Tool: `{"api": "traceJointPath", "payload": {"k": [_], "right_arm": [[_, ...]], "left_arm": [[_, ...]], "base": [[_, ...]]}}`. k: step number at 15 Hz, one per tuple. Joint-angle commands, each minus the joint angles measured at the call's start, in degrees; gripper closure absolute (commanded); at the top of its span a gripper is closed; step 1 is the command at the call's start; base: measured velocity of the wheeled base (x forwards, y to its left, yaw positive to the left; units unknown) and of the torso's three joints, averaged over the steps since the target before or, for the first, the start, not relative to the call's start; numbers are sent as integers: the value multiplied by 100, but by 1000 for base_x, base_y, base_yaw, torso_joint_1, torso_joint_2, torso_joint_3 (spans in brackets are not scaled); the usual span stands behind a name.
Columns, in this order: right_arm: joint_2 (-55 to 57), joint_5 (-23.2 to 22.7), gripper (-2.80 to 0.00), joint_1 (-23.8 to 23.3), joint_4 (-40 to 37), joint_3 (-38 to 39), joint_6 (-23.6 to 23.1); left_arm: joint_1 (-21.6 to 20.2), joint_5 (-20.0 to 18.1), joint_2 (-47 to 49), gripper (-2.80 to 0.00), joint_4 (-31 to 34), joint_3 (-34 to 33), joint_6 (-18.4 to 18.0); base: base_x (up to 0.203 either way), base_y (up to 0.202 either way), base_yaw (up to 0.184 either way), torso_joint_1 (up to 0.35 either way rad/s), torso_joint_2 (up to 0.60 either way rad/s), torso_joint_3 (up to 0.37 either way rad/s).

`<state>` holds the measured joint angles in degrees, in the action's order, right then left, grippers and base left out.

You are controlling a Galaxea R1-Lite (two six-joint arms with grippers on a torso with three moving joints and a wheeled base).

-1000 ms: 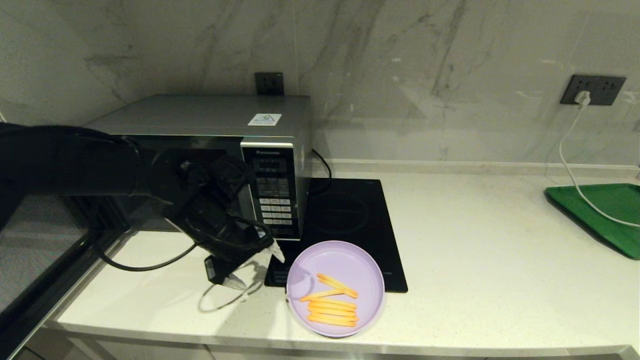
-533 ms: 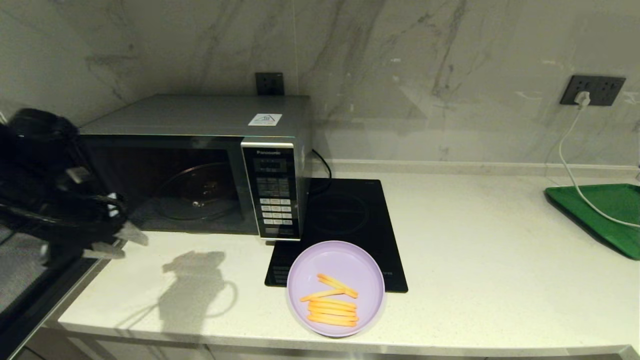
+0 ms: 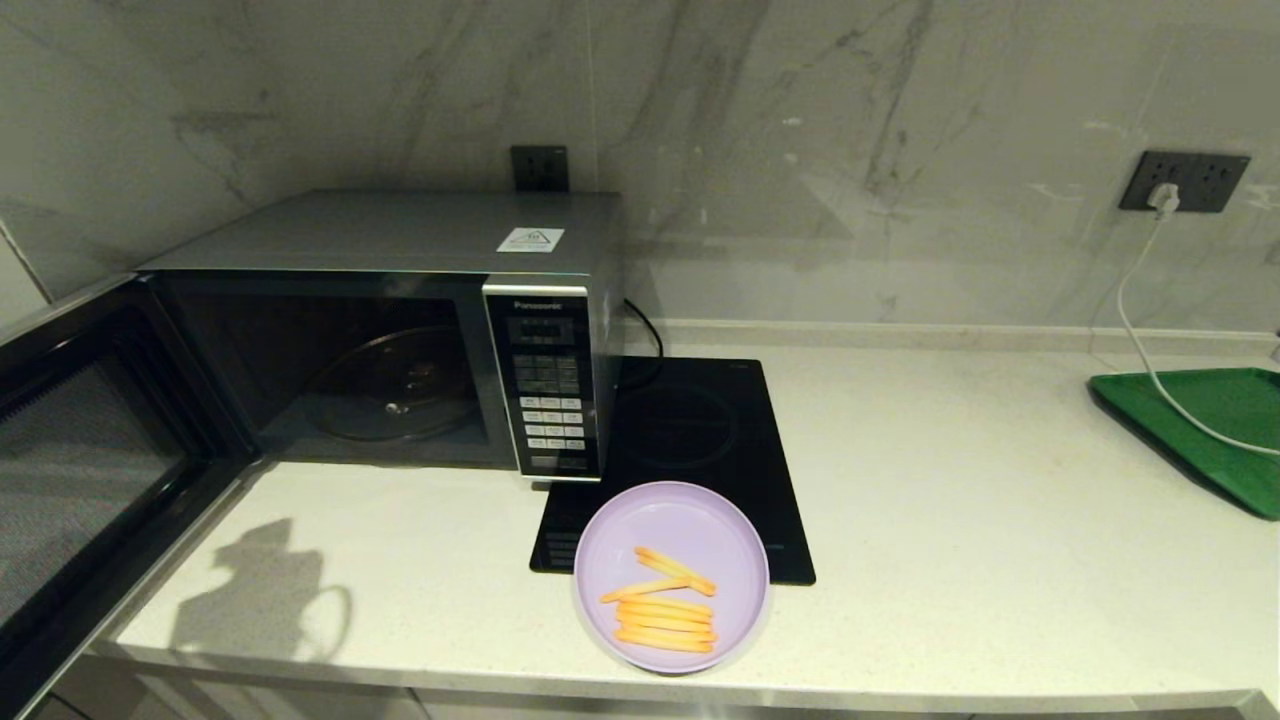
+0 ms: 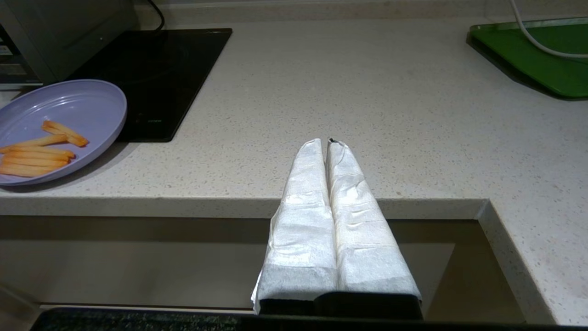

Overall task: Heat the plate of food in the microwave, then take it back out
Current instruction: Close the microwave oven

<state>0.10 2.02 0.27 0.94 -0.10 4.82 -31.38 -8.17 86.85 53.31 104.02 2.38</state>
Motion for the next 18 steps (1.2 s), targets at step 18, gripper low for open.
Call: {"api": "traceJointPath", "payload": {"k": [18], "right_arm": [[-1,0,0,8,3,1,2]], "left_arm": [[-2065,555,1401,0,-200,401,35]], "base": [[0,0,0,0,0,0]]}}
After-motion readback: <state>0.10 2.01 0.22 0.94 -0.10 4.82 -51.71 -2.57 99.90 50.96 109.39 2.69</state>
